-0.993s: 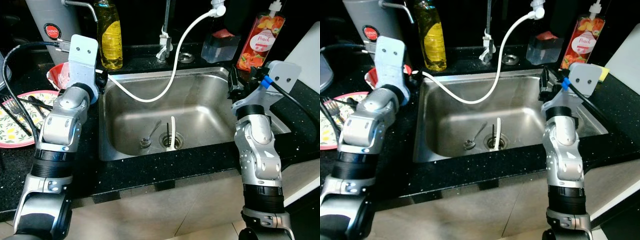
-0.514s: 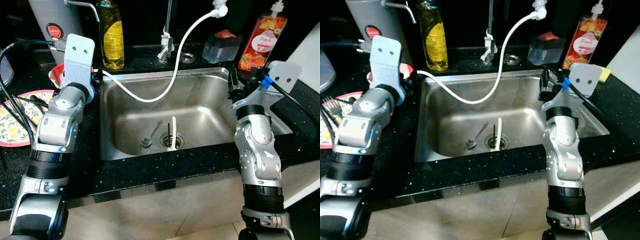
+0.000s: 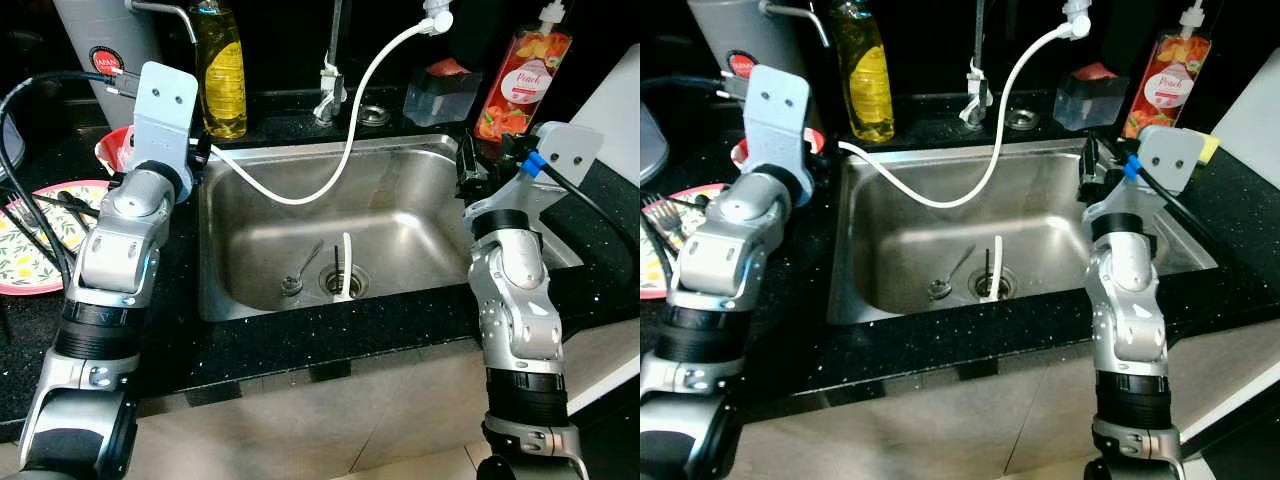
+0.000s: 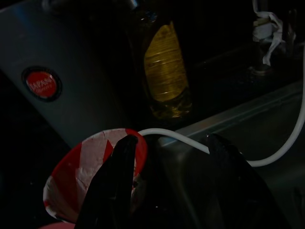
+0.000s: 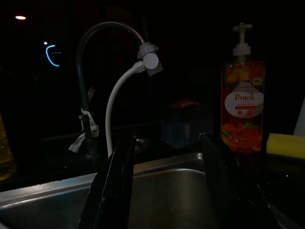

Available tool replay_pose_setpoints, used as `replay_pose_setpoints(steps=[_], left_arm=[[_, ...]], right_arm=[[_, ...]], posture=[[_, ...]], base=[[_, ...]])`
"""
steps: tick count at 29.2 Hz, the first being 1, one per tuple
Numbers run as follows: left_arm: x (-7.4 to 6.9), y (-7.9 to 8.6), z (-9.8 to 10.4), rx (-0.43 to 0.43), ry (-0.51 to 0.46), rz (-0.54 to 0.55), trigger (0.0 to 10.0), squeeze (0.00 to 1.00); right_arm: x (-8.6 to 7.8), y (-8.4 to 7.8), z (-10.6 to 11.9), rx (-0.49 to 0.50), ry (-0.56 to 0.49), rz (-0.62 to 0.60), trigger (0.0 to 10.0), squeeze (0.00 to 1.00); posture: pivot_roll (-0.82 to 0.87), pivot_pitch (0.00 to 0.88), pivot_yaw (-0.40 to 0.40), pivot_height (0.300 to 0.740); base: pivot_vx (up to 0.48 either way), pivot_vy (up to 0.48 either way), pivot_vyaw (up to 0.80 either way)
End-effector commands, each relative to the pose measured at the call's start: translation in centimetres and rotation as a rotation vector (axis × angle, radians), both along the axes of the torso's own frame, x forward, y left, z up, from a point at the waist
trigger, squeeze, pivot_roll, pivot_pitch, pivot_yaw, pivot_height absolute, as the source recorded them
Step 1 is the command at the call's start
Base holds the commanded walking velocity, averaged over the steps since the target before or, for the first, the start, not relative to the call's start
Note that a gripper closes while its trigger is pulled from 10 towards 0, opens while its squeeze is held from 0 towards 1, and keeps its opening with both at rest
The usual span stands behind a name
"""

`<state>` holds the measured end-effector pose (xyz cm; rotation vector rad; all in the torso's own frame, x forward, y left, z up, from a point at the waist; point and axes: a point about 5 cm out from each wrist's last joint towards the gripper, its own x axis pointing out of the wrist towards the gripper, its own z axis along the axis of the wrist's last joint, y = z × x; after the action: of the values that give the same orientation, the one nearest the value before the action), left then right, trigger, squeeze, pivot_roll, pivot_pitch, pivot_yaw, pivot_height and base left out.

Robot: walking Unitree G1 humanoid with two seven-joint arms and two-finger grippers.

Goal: Kitchen organization

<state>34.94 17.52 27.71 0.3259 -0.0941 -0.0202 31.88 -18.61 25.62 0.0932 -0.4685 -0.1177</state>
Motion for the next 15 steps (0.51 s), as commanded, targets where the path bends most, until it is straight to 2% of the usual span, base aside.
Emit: replay_pose_setpoints(steps=[1, 2, 6, 7, 9, 11, 12, 13, 15], left_arm=[[-0.2, 0.3, 0.0, 0.063, -0.014, 0.01, 10.0, 0.0], [-0.2, 0.3, 0.0, 0.063, -0.014, 0.01, 10.0, 0.0], [-0.9, 2.9, -0.5, 0.282, 0.061, 0.019, 10.0, 0.0], [-1.3, 3.5, -0.6, 0.368, 0.088, -0.007, 10.0, 0.0], [-1.4, 3.6, -0.7, 0.395, 0.094, -0.017, 10.0, 0.0], [-1.9, 3.8, -0.9, 0.509, 0.125, -0.052, 10.0, 0.0], [-1.9, 3.8, -0.9, 0.509, 0.125, -0.052, 10.0, 0.0], [-2.2, 4.3, -1.1, 0.606, 0.157, -0.058, 10.0, 0.0], [-2.3, 4.5, -1.2, 0.635, 0.167, -0.054, 10.0, 0.0]], right_arm=[[-0.1, -0.3, -0.5, 0.007, 0.014, -0.013, 10.0, 0.0], [-0.1, -0.3, -0.5, 0.007, 0.014, -0.013, 10.0, 0.0], [-0.3, -0.6, -0.4, 0.003, 0.012, -0.027, 10.0, 0.0], [-0.3, -0.8, -0.5, 0.003, 0.018, -0.031, 10.0, 0.0], [-0.3, -0.8, -0.6, 0.003, 0.02, -0.031, 10.0, 0.0], [-0.3, -0.7, -0.7, 0.003, 0.022, -0.03, 10.0, 0.0], [-0.3, -0.7, -0.7, 0.003, 0.022, -0.03, 10.0, 0.0], [-0.3, -0.6, -0.7, 0.006, 0.02, -0.029, 10.0, 0.0], [-0.3, -0.5, -0.6, 0.007, 0.018, -0.028, 10.0, 0.0]], posture=[[0.08, 0.0, -0.013, 0.74], [0.08, 0.0, -0.013, 0.74], [0.07, 0.0, -0.007, 0.74], [0.07, 0.0, -0.007, 0.74], [0.07, 0.0, -0.007, 0.74], [0.08, 0.0, -0.002, 0.74], [0.08, 0.0, -0.002, 0.74], [0.08, 0.0, -0.001, 0.74], [0.08, 0.0, -0.001, 0.74]], base=[[0.0, 0.0, 0.0], [0.0, 0.0, 0.0], [0.0, 0.0, 0.0], [0.0, 0.0, 0.0], [0.0, 0.0, 0.0], [0.0, 0.0, 0.0], [0.0, 0.0, 0.0], [0.0, 0.0, 0.0], [0.0, 0.0, 0.0]])
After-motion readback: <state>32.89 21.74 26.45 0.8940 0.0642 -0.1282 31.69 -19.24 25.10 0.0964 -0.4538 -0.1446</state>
